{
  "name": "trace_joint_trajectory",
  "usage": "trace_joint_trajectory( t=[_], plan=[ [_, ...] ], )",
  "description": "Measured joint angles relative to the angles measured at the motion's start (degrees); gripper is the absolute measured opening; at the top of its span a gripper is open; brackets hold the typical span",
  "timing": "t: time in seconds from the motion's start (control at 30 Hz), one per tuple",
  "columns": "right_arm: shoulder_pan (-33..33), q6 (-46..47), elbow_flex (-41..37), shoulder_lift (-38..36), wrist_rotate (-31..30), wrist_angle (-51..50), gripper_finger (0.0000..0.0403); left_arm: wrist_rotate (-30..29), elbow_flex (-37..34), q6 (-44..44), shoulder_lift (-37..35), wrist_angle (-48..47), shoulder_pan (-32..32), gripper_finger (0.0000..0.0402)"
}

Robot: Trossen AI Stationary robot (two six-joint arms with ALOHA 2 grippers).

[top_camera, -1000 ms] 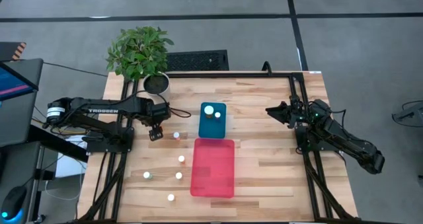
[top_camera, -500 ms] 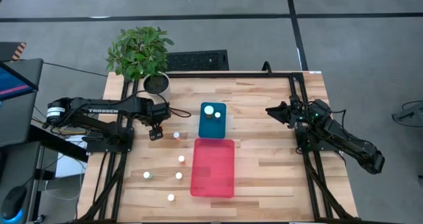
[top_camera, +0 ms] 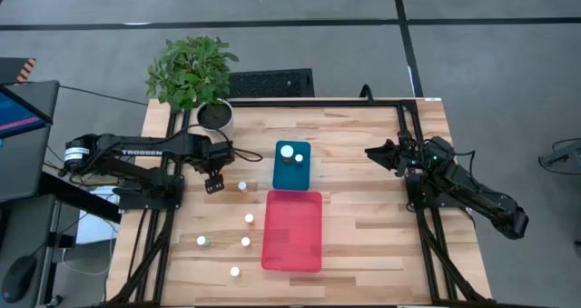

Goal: Pick and place medicine bottles into bin by pill shape (circle, oval)
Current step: Put the large orange capsule bottle into the blue bin

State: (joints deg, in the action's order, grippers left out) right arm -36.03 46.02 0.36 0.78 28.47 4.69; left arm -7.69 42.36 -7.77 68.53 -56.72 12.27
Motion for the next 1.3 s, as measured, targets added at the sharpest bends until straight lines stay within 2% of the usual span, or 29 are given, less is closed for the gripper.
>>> trace_joint_trajectory(
  t=[0.53, 0.87, 1.0, 1.17, 1.3],
  plan=[
    [0.0, 0.0, 0.0, 0.0, 0.0, 0.1, 0.0205, 1.3, 0.0, -0.4, 4.7, 0.6, 0.0, 0.0295],
    [0.0, -0.1, 0.0, 0.0, 0.0, 0.1, 0.0205, 1.2, 0.0, -0.5, 4.7, 0.5, 0.0, 0.0194],
    [0.0, -0.1, 0.0, 0.0, 0.0, 0.1, 0.0205, 1.1, 0.0, -0.5, 4.7, 0.5, 0.0, 0.0196],
    [0.0, -0.1, 0.0, 0.0, 0.0, 0.1, 0.0205, 1.0, 0.0, -1.5, 4.7, 0.5, 0.0, 0.023],
    [0.0, -0.1, 0.0, 0.0, 0.0, 0.1, 0.0205, 1.2, 0.0, -4.5, 4.7, 0.5, 0.0, 0.0219]
  ],
)
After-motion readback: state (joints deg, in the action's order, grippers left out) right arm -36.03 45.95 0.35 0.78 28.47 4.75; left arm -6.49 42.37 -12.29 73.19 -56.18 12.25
